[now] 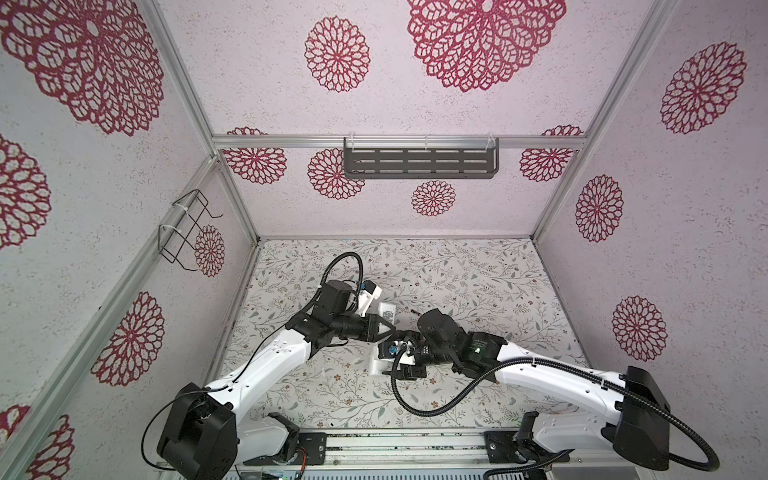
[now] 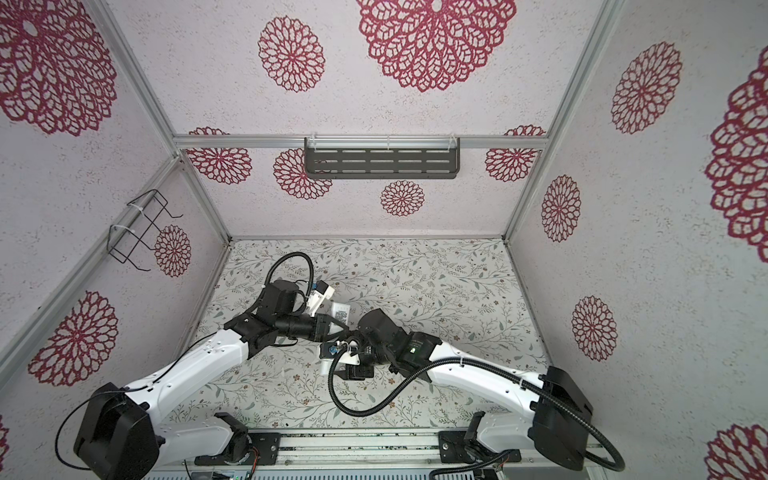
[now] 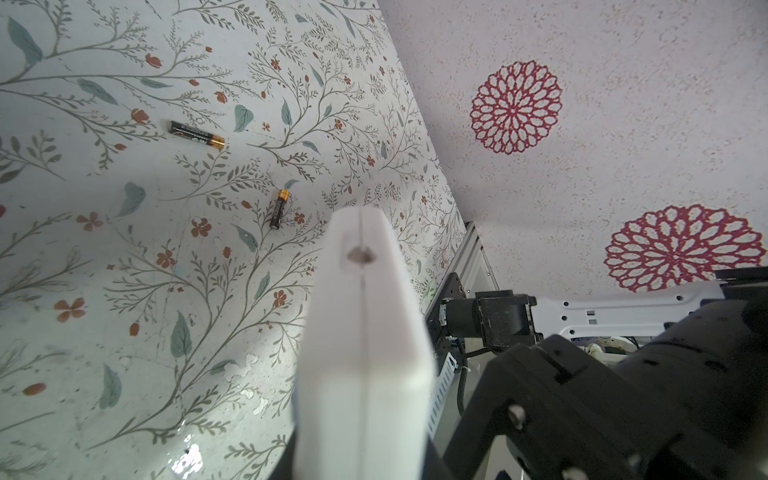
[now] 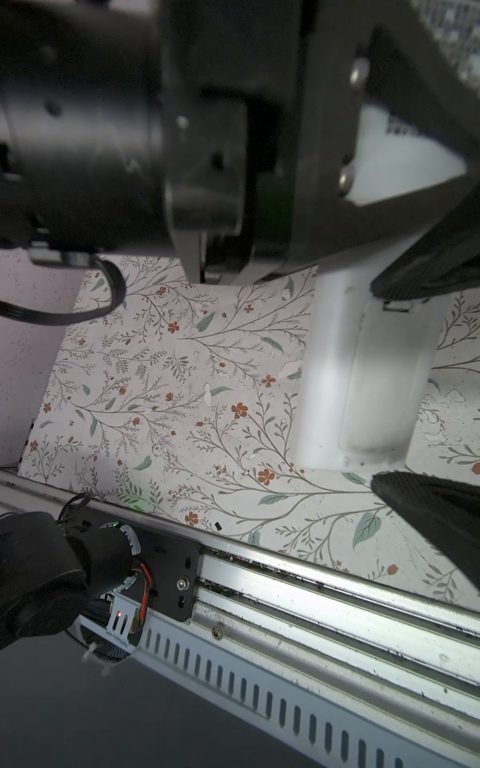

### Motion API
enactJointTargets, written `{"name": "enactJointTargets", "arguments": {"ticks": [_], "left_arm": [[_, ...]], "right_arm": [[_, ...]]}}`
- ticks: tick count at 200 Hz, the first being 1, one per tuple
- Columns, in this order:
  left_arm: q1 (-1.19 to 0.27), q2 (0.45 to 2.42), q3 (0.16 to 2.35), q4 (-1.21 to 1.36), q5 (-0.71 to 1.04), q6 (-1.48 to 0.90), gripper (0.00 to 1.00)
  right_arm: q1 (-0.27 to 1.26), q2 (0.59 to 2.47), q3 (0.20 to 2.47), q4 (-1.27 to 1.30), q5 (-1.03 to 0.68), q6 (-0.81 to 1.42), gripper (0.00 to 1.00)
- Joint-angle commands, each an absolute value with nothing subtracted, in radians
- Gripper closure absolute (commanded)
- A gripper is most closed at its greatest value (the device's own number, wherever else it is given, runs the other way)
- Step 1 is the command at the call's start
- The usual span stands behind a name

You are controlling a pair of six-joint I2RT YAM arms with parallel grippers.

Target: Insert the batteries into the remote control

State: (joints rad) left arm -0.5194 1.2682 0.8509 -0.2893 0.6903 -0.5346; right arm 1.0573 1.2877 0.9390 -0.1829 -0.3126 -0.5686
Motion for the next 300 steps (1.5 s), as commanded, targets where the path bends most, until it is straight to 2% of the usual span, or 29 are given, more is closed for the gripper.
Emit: {"name": "enactJointTargets", "arguments": {"ticks": [1,61,139,300], "left_arm": [[-0.515,1.247,0.868,-0.227,0.672,-0.515,0.97],[-0.516,1.243,0.867,-0.234,0.66,-0.511,0.97],[-0.52,1.243,0.867,-0.236,0.66,-0.511,0.97],[-0.53,1.241,0.865,-0.23,0.673,-0.515,0.97]], "right_arm": [[1.075,1.276,0.953,-0.276,-0.417,-0.576,0.34],[1.075,1.252,0.959,-0.301,-0.431,-0.577,0.39],[1.076,1.231,0.951,-0.278,-0.4,-0.574,0.39],[1.075,1.221,0.921,-0.159,-0.295,-0.555,0.26]]}}
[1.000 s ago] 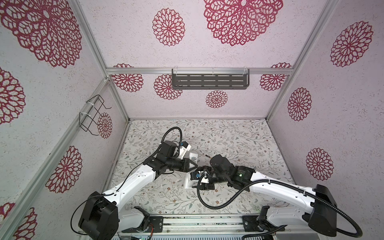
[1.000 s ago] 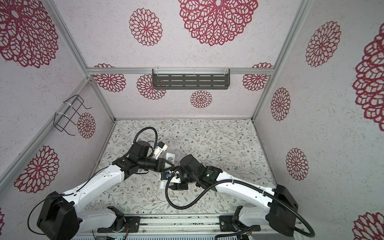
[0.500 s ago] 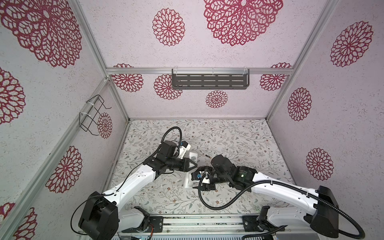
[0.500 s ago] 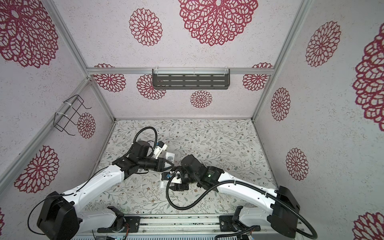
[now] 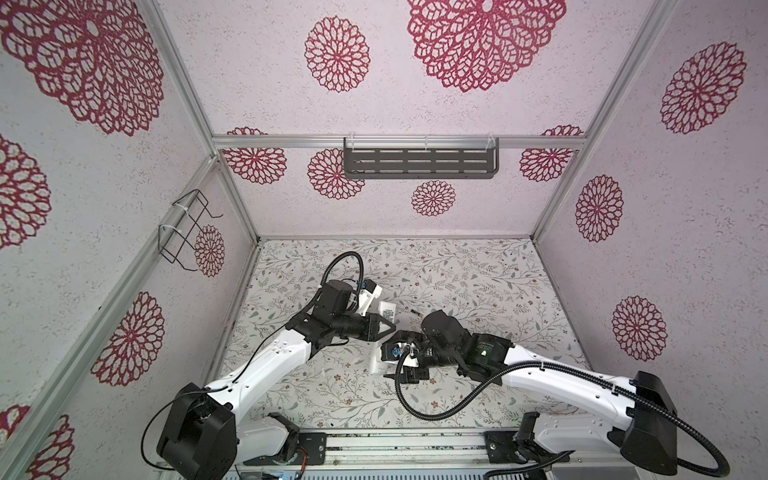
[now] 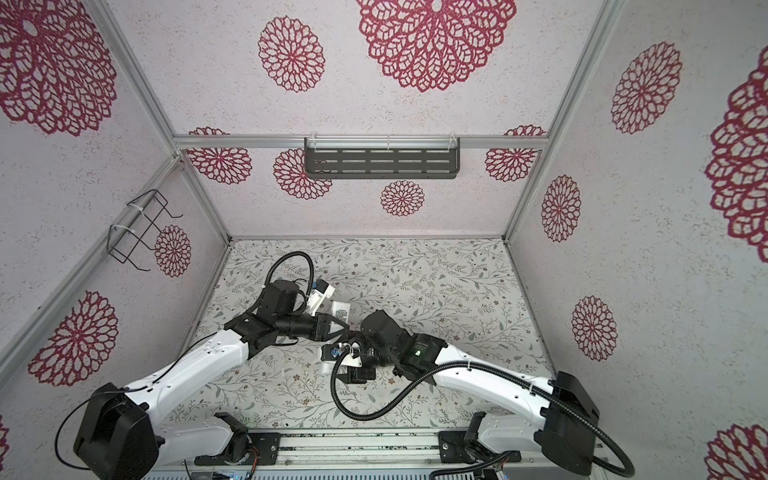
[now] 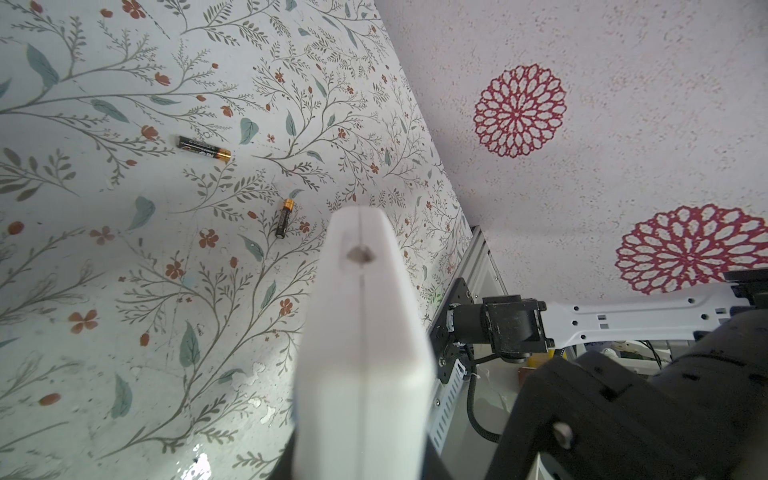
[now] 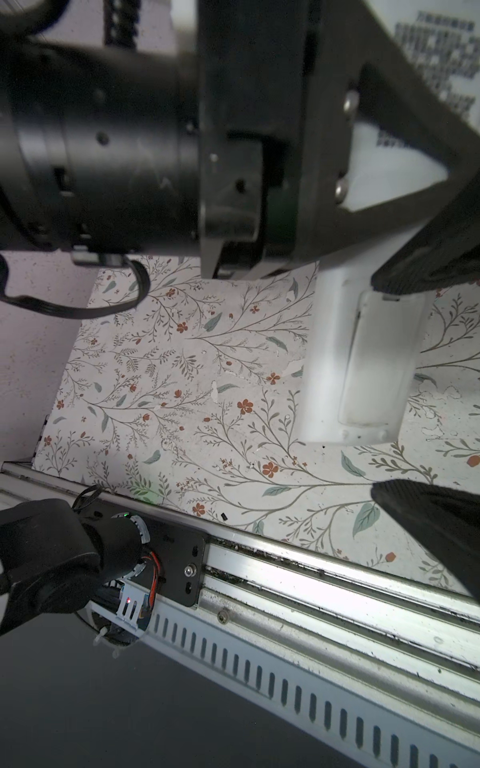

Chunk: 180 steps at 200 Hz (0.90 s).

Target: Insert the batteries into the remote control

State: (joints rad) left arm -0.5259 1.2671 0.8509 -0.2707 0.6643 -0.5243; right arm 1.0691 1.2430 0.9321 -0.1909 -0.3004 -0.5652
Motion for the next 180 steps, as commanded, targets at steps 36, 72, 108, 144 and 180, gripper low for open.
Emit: {"name": "enactJointTargets", "arguments": {"ticks": [36,72,108,144,180], "left_arm": [[-0.531,1.241,0.863,-0.23,0.664,-0.515,0.96],[-0.528,1.231,0.862,-0.235,0.614,-0.531,0.97],[-0.523,1.208,0.848,-0.197,0.464,-0.632,0.97],[-0.526,1.185,0.842,-0.209,0.264,-0.741,0.96],[-0.576,1.211,0.864,-0.254,0.1,-0.824,0.95]], "right_arm": [[1.075,1.205,0.914,-0.141,-0.274,-0.548,0.25],[1.075,1.155,0.895,-0.103,-0.217,-0.473,0.22],[1.037,1.105,0.908,-0.105,-0.07,-0.207,0.18],[0.888,1.103,0.967,-0.195,-0.095,0.141,0.17],[0.82,1.145,0.958,-0.188,-0.195,0.332,0.12]]}}
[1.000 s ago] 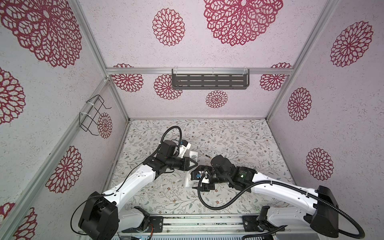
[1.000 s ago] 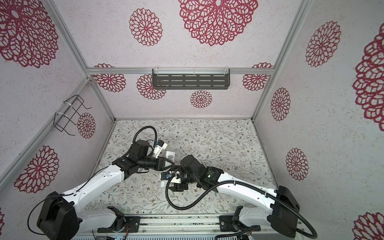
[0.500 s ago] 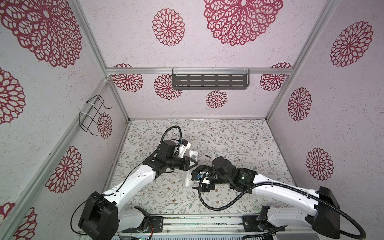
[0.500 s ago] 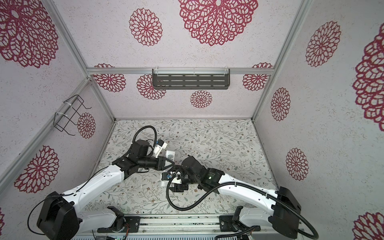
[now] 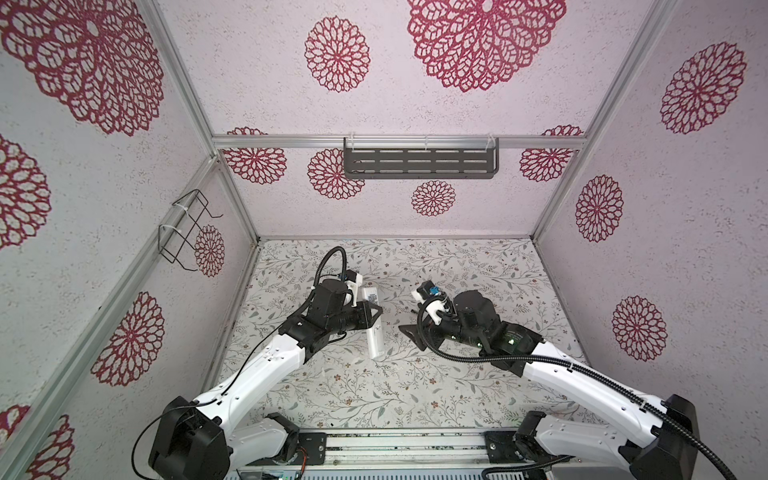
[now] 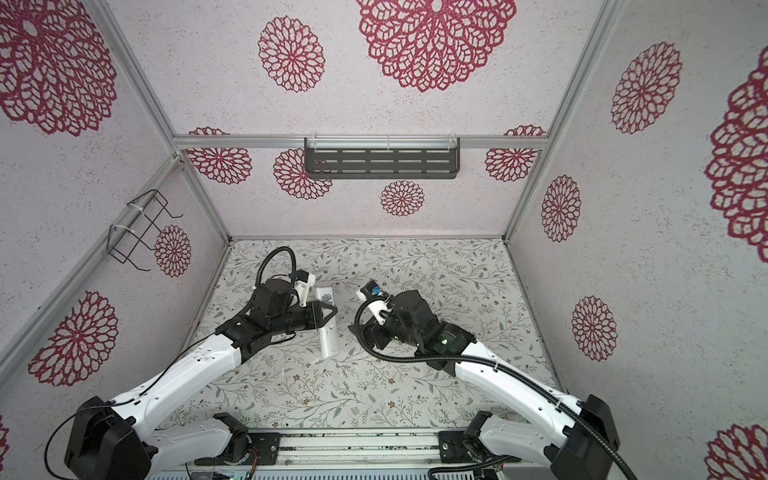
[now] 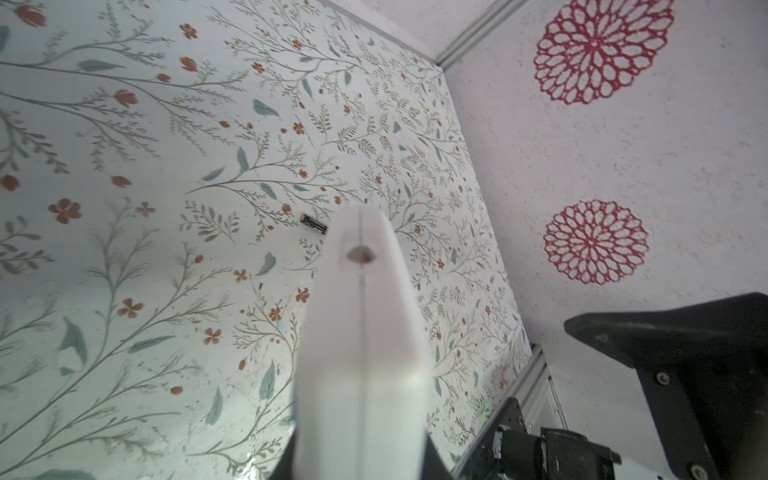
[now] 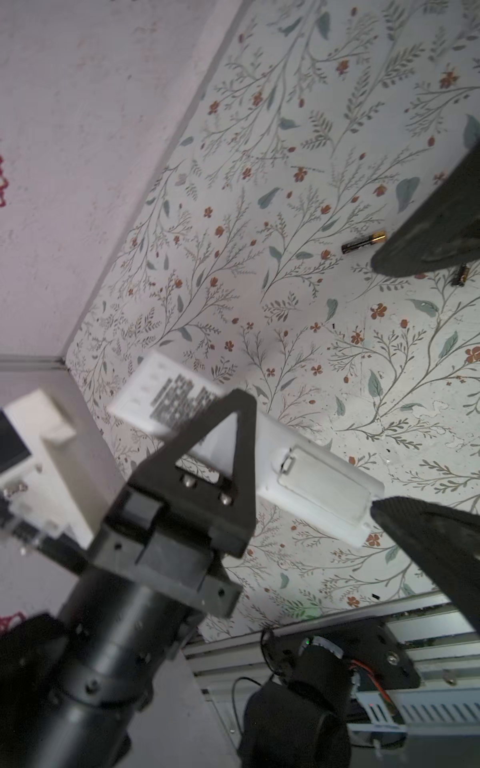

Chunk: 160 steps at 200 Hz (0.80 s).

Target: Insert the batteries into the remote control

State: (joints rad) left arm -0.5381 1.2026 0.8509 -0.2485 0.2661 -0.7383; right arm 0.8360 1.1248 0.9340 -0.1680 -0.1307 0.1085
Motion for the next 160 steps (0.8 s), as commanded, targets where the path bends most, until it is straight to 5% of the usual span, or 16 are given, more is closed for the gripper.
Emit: {"name": "enactJointTargets", "arguments": {"ticks": [1,160], "left_arm": [[-0.578,1.212,0.865,-0.255,0.095,-0.826,0.95],[-0.727,1.296,0.942,-0.309,-0.065,-0.941,0.95]], "right_arm": [[0.82,1.147,0.959,-0.188,-0.196,0.334,0.12],[0.819,1.234,0.845,-0.045,-0.404,0.44,0.14]]}}
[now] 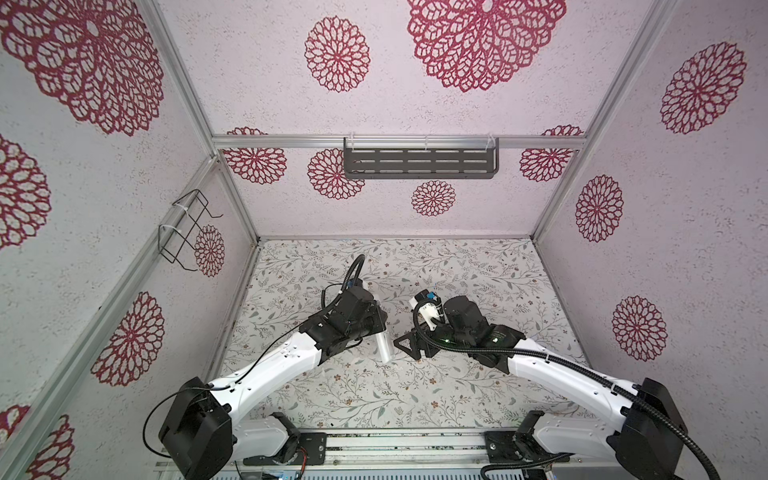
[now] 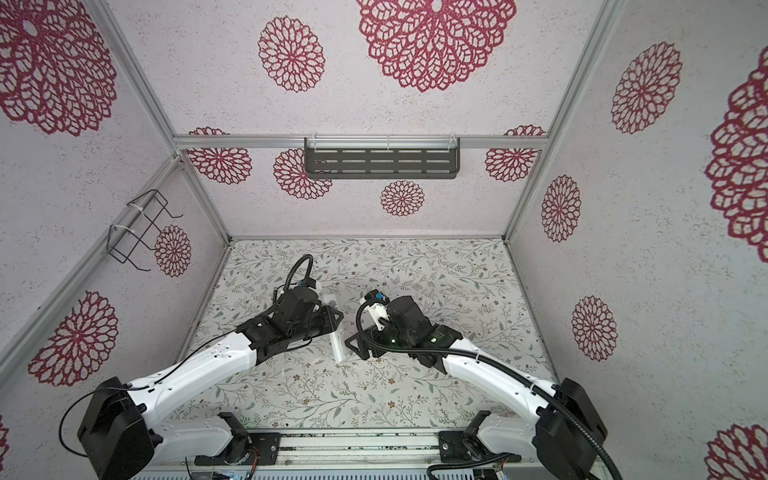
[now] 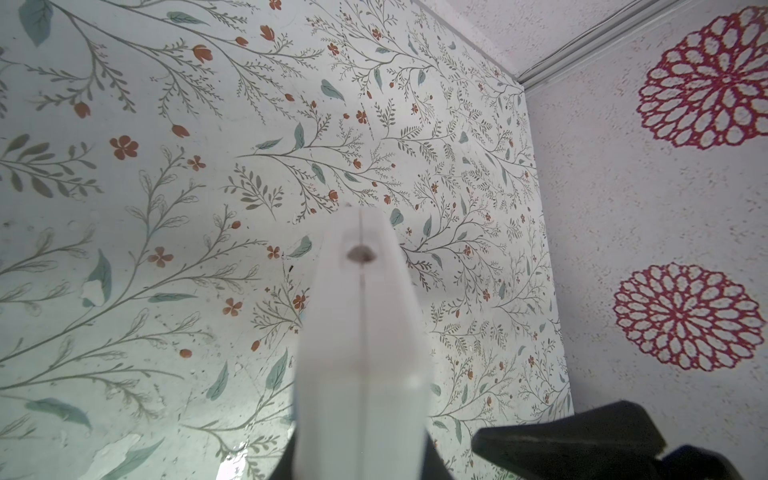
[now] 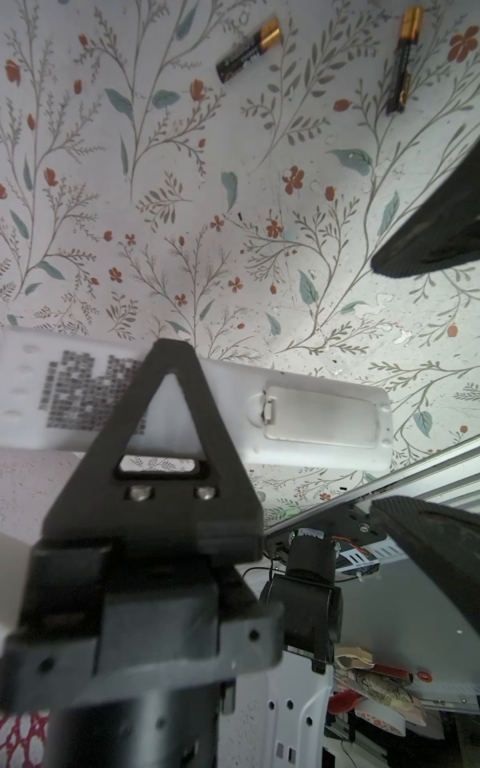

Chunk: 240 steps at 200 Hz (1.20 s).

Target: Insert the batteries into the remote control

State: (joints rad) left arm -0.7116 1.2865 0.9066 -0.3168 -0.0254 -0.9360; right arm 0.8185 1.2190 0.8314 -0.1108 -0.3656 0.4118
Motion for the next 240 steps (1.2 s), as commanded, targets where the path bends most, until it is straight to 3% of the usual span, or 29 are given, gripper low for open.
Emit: {"name": "enactJointTargets", "arguments": {"ticks": [1,131,240], "left_arm": [[-0.728,1.296,0.942,-0.309,-0.065,-0.941,0.94],[-0.764,1.302,0.959,-0.33,-0.102,-0.885,0.95],[-0.773,1.287,0.95,-0.292,-0.095,-0.873,0.95]], "right_arm": [[0.819,1.235,0.844,-0.045,-0.404,0.44,0.14],[0.818,1.324,0.832,0.083,-0.437,0.534,0.15],[0.815,1.351,0.808,0.143,-0.48,0.562,0.29]]}}
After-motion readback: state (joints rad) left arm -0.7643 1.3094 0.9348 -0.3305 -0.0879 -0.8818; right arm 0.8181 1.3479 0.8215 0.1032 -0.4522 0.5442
